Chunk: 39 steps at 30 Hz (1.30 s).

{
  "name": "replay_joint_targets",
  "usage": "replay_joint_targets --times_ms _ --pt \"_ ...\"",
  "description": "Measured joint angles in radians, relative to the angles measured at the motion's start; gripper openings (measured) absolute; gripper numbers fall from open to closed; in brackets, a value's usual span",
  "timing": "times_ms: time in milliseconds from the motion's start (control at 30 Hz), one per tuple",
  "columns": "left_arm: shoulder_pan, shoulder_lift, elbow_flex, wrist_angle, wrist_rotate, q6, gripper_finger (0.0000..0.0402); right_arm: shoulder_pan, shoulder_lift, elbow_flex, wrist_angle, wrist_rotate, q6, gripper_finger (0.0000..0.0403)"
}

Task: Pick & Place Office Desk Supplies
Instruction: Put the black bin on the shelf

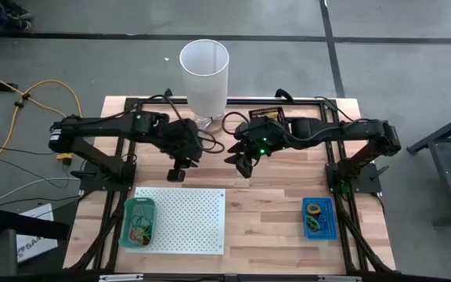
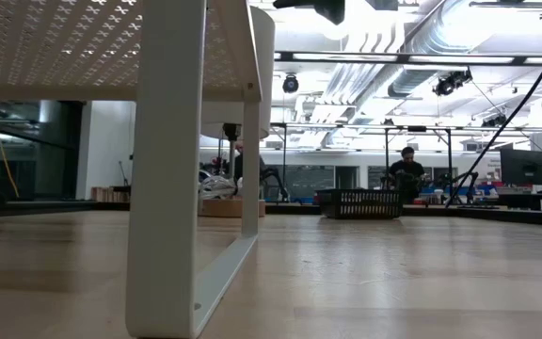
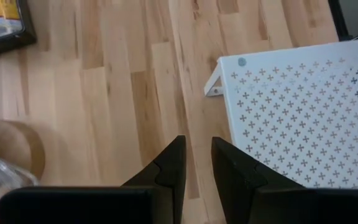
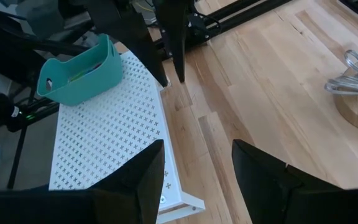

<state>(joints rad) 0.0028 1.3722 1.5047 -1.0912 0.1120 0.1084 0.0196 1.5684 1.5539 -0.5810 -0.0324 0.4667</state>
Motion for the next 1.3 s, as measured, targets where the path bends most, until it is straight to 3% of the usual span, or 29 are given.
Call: replay_joint_targets --times_ms 1033,1300 --pt "0.003 0.014 0.000 0.061 -0.005 -0.003 0.0072 0.000 0.000 0.000 0.046 -0.005 -0.003 0.0176" --pt "0.003 0.014 0.000 0.060 -0.005 -0.003 0.0072 -0.030 0.000 0.000 -0.094 -0.022 -0.199 0.0176"
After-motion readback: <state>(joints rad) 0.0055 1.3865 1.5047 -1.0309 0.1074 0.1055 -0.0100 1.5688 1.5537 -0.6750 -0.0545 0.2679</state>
